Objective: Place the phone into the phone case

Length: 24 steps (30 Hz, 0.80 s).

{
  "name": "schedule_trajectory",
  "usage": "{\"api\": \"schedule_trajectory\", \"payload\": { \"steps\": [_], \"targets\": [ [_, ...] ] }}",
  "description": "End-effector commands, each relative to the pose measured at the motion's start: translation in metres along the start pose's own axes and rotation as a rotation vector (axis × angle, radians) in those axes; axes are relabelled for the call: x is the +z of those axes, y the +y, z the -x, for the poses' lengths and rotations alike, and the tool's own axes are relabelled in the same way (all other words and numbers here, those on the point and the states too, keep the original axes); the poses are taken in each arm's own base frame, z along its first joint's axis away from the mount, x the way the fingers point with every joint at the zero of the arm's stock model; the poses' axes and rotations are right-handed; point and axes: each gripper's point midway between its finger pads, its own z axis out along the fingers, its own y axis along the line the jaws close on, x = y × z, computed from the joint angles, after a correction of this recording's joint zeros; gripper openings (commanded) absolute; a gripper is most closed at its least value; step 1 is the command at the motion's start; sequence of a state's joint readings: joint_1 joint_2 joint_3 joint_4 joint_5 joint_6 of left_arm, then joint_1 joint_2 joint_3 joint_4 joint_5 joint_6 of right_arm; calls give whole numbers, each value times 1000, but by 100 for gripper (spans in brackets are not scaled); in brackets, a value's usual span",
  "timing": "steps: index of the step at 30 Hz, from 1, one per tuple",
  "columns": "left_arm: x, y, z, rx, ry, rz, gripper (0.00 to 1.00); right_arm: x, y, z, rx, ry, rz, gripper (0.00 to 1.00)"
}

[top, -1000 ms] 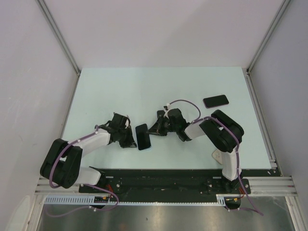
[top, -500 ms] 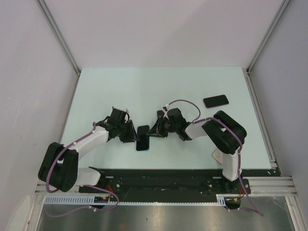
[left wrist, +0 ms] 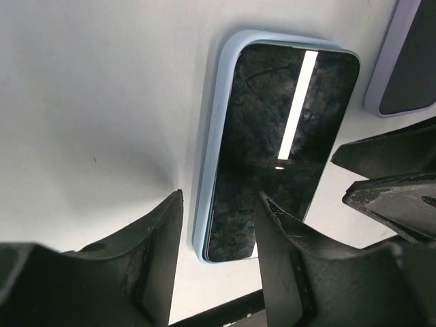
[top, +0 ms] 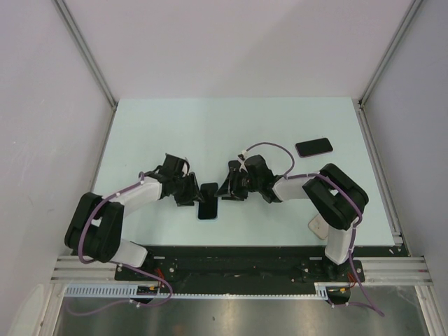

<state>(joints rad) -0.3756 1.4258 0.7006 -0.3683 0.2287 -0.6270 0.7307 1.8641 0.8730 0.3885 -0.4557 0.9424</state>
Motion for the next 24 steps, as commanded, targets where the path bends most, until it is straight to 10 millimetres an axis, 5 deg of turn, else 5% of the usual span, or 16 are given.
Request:
{"api": "schedule_trajectory", "payload": {
  "steps": [1,7,20,24],
  "targets": [
    [2,-11,16,18,-23,-43,50,-4,10,10,-62,-34,-7,45],
    [10,-16,5,-8,30,-90,49,4,3,-2,-57,8,-7,42],
    [7,-23,-23,-78,107,-194,32,18,1,-26,-36,75,18,53],
    [7,-10,-20,-78,92,-120,27,18,3,-26,-32,79,25,54]
  ]
}}
